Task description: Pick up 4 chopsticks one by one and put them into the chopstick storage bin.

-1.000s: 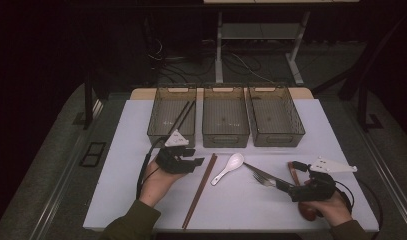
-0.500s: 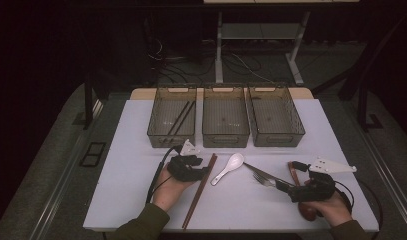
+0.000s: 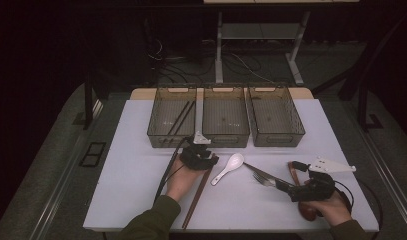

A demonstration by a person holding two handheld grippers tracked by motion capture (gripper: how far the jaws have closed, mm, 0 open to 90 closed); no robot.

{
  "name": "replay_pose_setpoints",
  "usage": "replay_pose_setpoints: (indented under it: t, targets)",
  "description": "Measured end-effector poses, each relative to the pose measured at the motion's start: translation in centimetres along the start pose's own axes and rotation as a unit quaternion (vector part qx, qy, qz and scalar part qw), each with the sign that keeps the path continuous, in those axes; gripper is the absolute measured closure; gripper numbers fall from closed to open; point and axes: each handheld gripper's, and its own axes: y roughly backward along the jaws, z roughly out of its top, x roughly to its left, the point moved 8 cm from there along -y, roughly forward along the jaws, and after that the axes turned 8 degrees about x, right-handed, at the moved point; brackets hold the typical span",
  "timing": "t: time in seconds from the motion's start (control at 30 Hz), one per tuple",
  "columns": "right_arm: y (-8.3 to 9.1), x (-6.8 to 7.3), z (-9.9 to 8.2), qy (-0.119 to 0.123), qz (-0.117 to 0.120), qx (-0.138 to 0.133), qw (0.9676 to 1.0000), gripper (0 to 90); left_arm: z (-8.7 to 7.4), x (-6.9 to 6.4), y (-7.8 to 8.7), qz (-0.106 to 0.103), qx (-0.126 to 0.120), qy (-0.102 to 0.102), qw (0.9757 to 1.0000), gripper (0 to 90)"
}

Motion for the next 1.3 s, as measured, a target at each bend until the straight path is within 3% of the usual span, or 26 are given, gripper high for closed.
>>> replay_pose_setpoints:
  t: [0.3, 0.57, 1.3]
  targets:
    - [0.0, -0.1, 0.0, 0.000, 0.000, 0.000, 1.0000, 2.7, 0.1, 0.2, -1.2, 0.006, 0.012, -0.006, 0.9999, 63.0]
    - [0.0, -0.1, 0.0, -0.001, 0.000, -0.001, 1.0000, 2.7, 0.1, 0.2, -1.2, 0.016, 0.015, -0.016, 0.9996, 67.1]
    - [0.1, -0.1, 0.0, -0.002, 0.001, -0.002, 1.0000, 2.7, 0.1, 0.5, -1.1, 0.009, 0.026, -0.039, 0.9989, 75.2]
